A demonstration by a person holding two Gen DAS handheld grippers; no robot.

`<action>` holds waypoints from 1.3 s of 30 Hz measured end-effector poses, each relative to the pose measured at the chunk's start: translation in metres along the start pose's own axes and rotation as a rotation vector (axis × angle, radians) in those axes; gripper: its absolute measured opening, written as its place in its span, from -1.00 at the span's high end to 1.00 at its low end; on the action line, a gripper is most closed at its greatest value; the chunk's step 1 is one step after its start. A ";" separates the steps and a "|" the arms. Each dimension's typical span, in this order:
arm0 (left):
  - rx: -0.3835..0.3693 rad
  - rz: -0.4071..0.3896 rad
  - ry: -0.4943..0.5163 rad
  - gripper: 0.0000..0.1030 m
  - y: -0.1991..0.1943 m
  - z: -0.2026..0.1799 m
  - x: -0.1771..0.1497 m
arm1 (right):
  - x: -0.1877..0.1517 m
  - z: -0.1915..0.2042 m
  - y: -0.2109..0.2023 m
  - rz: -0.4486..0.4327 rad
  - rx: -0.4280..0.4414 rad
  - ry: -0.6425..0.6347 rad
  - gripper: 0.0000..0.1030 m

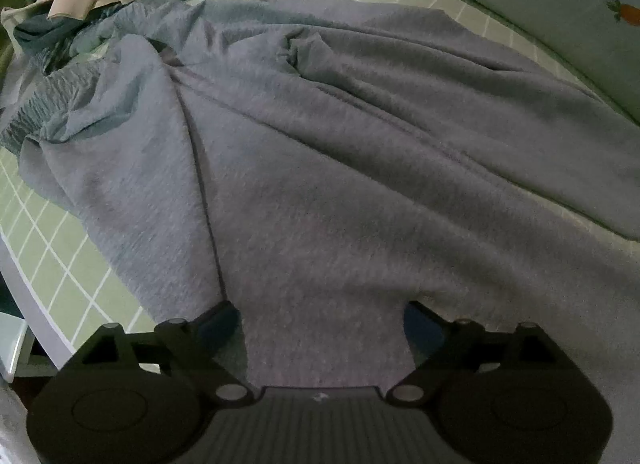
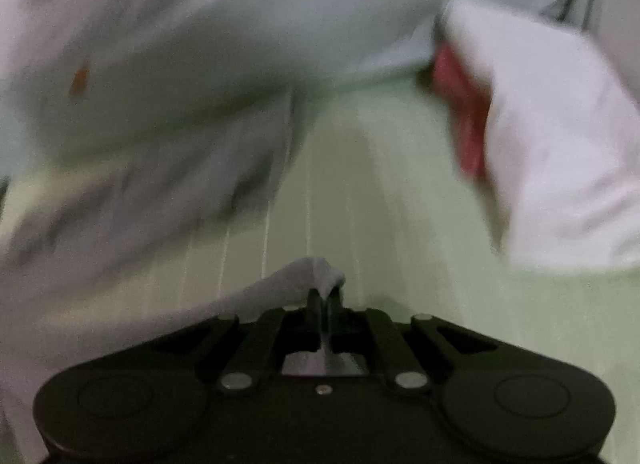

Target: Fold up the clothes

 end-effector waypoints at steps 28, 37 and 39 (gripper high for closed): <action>-0.009 0.014 -0.023 -0.99 -0.001 -0.001 -0.003 | -0.046 -0.038 0.009 -0.030 -0.158 0.230 0.96; -0.066 -0.083 -0.115 -0.99 -0.027 0.044 -0.006 | -0.068 -0.073 -0.088 -0.126 -0.492 0.239 0.94; -0.055 -0.088 -0.137 -0.98 -0.027 0.063 -0.004 | -0.089 -0.081 -0.079 -0.032 -0.522 0.265 0.79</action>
Point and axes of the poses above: each gripper's, at about its wrist camera, not at the fingertips, and y roughly the way its jaws point, z to its left, x to its top, the point moved 7 cm from there along y, roughly the way its jaws point, and after that the axes turned 7 degrees about x, right-handed, at the moved point
